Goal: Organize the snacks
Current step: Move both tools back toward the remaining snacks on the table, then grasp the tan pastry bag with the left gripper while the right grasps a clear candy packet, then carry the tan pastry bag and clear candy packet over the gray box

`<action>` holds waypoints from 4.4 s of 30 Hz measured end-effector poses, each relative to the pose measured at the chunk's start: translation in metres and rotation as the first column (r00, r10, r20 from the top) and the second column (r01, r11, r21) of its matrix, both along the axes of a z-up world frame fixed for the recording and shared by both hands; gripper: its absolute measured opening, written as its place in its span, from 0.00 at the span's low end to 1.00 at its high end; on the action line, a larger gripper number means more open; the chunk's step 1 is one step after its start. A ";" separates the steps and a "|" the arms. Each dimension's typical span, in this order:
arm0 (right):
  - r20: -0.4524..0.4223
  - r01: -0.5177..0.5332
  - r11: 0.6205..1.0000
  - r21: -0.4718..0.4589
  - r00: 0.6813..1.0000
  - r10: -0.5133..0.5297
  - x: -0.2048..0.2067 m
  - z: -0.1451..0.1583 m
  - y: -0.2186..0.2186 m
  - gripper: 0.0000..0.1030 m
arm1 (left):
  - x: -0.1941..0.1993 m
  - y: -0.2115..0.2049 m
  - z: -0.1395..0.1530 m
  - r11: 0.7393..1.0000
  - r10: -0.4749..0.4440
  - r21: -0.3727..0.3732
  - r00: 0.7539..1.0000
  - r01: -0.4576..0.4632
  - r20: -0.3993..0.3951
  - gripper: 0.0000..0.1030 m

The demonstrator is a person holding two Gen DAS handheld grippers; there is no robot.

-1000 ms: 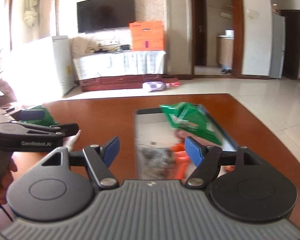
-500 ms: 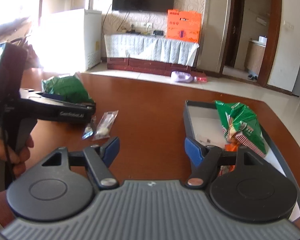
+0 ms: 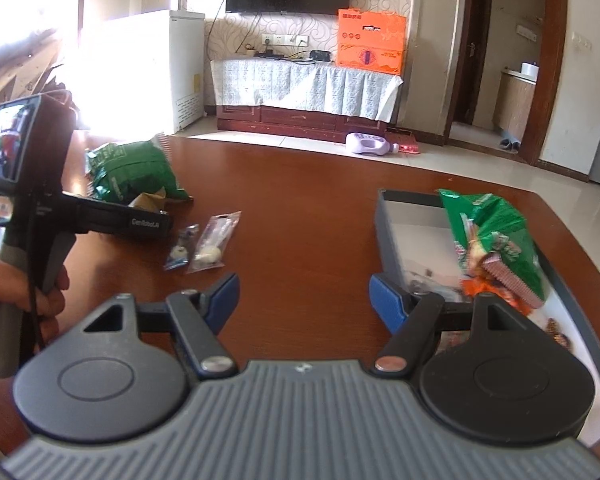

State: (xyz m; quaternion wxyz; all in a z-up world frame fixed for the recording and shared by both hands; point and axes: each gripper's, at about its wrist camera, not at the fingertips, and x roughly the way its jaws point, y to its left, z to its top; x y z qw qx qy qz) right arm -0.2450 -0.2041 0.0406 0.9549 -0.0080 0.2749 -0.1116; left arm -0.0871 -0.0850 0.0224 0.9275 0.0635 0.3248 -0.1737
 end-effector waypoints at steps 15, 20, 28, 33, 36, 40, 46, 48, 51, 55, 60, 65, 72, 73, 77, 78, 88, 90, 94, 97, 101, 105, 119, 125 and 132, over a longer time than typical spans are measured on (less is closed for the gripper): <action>0.009 -0.213 0.977 -0.012 0.977 0.213 0.058 -0.014 0.067 0.52 | -0.040 0.056 -0.003 0.985 -0.079 0.159 0.995 0.069 0.061 0.51; -0.030 -0.222 0.975 -0.007 0.975 0.222 0.077 -0.018 0.069 0.37 | -0.039 0.064 -0.004 0.994 -0.052 0.099 0.998 0.047 0.047 0.51; -0.098 -0.224 0.974 0.042 0.969 0.227 0.095 -0.029 0.066 0.26 | -0.040 0.063 -0.004 0.997 -0.038 0.072 0.999 0.036 0.033 0.54; -0.099 -0.229 0.971 0.071 0.967 0.236 0.095 -0.027 0.064 0.26 | -0.037 0.065 -0.003 0.998 -0.032 0.056 0.999 0.030 0.021 0.57; -0.089 -0.242 0.968 0.072 0.965 0.248 0.088 -0.022 0.066 0.26 | -0.038 0.064 -0.004 0.998 -0.040 0.045 0.999 0.039 0.018 0.53; -0.105 -0.266 0.962 0.061 0.957 0.271 0.078 -0.020 0.071 0.26 | -0.041 0.060 -0.004 0.997 -0.044 0.066 0.999 0.043 0.028 0.52; -0.116 -0.284 0.958 0.039 0.951 0.287 0.060 -0.017 0.073 0.26 | -0.043 0.055 -0.003 0.998 -0.042 0.056 0.999 0.041 0.017 0.52; -0.100 -0.282 0.959 0.037 0.953 0.284 0.054 -0.012 0.071 0.26 | -0.043 0.054 -0.003 0.998 -0.043 0.055 0.999 0.043 0.015 0.52; -0.089 -0.271 0.962 0.041 0.958 0.273 0.047 -0.008 0.066 0.26 | -0.045 0.050 -0.002 0.997 -0.051 0.056 0.999 0.050 0.013 0.52; -0.078 -0.271 0.962 0.038 0.959 0.273 0.042 -0.004 0.066 0.25 | -0.050 0.043 0.000 0.996 -0.065 0.057 0.997 0.063 0.032 0.52; -0.044 -0.271 0.962 0.027 0.961 0.272 0.029 0.006 0.065 0.25 | -0.056 0.034 0.007 0.996 -0.071 0.047 0.996 0.069 0.045 0.52; -0.003 -0.238 0.971 0.019 0.971 0.238 0.016 0.015 0.056 0.25 | -0.061 0.024 0.017 0.996 -0.088 0.038 0.993 0.085 0.073 0.52; 0.024 -0.184 0.982 0.034 0.983 0.183 0.002 0.022 0.034 0.25 | -0.076 -0.005 0.023 0.991 -0.134 0.037 0.987 0.131 0.085 0.52; 0.027 -0.177 0.984 0.035 0.984 0.176 0.001 0.022 0.030 0.25 | -0.078 -0.009 0.024 0.990 -0.139 0.035 0.986 0.137 0.087 0.52; 0.038 -0.153 0.987 0.046 0.988 0.151 -0.005 0.024 0.020 0.26 | -0.088 -0.029 0.028 0.986 -0.165 0.040 0.981 0.161 0.099 0.52; 0.041 -0.143 0.989 0.046 0.989 0.141 -0.007 0.024 0.016 0.26 | -0.090 -0.033 0.029 0.985 -0.169 0.036 0.980 0.166 0.100 0.52; 0.074 -0.073 0.995 0.061 0.995 0.068 -0.040 0.031 -0.019 0.26 | -0.110 -0.087 0.036 0.969 -0.245 0.008 0.964 0.245 0.103 0.52; 0.084 -0.051 0.997 0.064 0.995 0.045 -0.047 0.032 -0.028 0.26 | -0.115 -0.100 0.037 0.965 -0.262 0.002 0.959 0.263 0.106 0.52; 0.090 -0.005 0.997 0.072 0.996 -0.002 -0.062 0.033 -0.045 0.26 | -0.125 -0.122 0.038 0.954 -0.296 -0.002 0.948 0.299 0.115 0.52; 0.095 0.021 0.997 0.068 0.995 -0.027 -0.071 0.033 -0.052 0.26 | -0.130 -0.137 0.039 0.946 -0.321 -0.004 0.939 0.324 0.125 0.52; 0.087 0.057 0.996 0.063 0.994 -0.062 -0.080 0.030 -0.063 0.26 | -0.132 -0.155 0.041 0.940 -0.337 -0.019 0.933 0.342 0.130 0.52; 0.082 0.096 0.993 0.062 0.992 -0.101 -0.086 0.030 -0.077 0.26 | -0.127 -0.174 0.038 0.937 -0.341 -0.040 0.933 0.347 0.117 0.52; 0.031 0.161 0.984 0.082 0.986 -0.164 -0.098 0.020 -0.102 0.26 | -0.110 -0.241 0.027 0.910 -0.395 -0.097 0.914 0.403 0.092 0.52; 0.008 0.159 0.984 0.083 0.987 -0.161 -0.096 0.015 -0.108 0.25 | -0.098 -0.266 0.023 0.906 -0.410 -0.074 0.907 0.417 0.099 0.52; -0.002 0.174 0.979 0.106 0.985 -0.175 -0.096 0.012 -0.115 0.25 | -0.092 -0.278 0.022 0.901 -0.420 -0.062 0.899 0.429 0.121 0.52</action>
